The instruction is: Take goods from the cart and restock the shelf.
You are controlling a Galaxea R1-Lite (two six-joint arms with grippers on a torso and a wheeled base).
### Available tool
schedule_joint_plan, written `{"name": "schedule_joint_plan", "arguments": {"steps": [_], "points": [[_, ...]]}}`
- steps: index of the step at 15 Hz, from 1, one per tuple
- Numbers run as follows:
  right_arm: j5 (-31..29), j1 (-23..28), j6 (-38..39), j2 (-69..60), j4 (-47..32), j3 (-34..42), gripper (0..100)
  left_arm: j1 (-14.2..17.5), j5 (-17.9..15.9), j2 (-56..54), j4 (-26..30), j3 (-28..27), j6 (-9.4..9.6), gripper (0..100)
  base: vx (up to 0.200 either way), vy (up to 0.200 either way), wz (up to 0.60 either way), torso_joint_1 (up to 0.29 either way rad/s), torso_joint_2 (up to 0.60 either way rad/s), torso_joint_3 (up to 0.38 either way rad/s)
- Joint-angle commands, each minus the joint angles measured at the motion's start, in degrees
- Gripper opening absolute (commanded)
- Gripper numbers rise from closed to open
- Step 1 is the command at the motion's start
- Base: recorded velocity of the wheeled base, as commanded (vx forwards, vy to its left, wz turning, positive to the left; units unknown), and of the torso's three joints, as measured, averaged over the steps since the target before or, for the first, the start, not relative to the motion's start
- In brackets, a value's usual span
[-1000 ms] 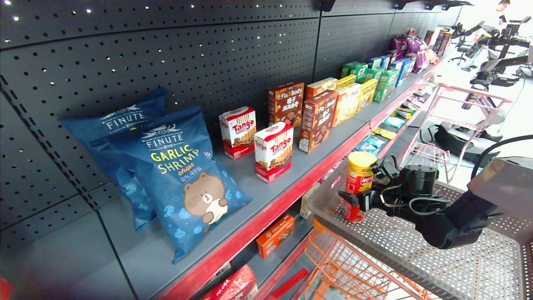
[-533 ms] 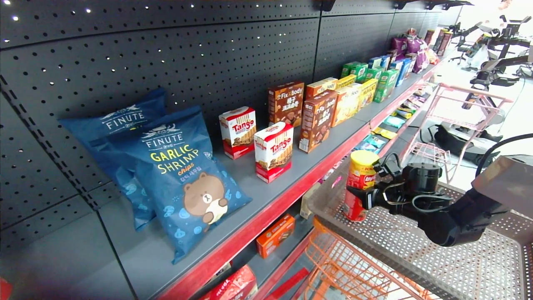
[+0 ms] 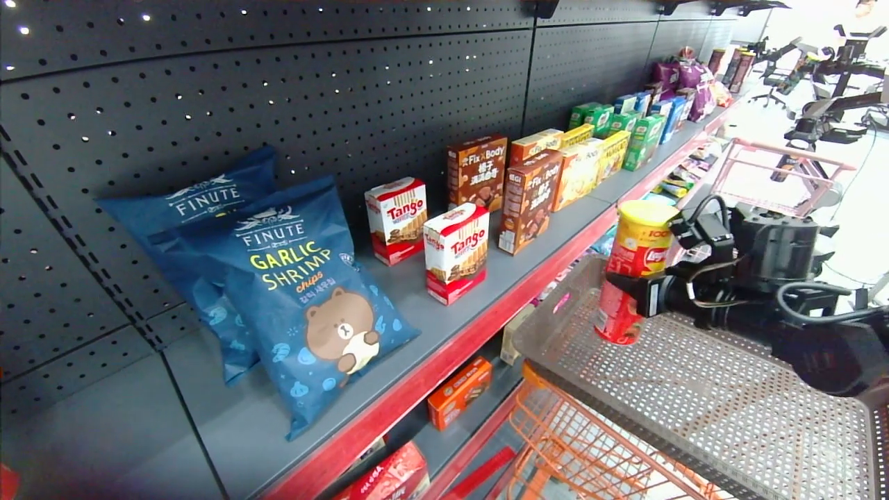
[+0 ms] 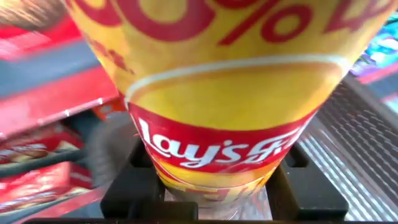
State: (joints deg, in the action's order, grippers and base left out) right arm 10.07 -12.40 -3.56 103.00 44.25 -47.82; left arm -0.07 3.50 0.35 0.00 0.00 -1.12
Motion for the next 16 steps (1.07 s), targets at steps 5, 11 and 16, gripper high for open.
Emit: {"name": "schedule_joint_plan", "arguments": {"steps": [5, 11, 16], "points": [[-14.29, 1.24, 2.86, -38.49, -14.81, 14.95, 0, -0.01, 0.02, 0.0, 0.0, 0.0, -0.02, 100, 0.0, 0.0, 0.0, 0.0, 0.0, 0.0], [-14.11, 10.38, 2.86, -60.55, -31.24, 24.53, 0, 0.07, 0.02, 0.0, 0.0, 0.0, -0.02, 100, 0.0, 0.0, 0.0, 0.0, 0.0, 0.0], [-13.94, 5.02, 2.77, -69.95, -39.42, 26.03, 0, 0.07, 0.02, 0.0, 0.0, 0.0, -0.02, 100, 0.0, 0.0, 0.36, 0.001, 0.0, 0.001]]}}
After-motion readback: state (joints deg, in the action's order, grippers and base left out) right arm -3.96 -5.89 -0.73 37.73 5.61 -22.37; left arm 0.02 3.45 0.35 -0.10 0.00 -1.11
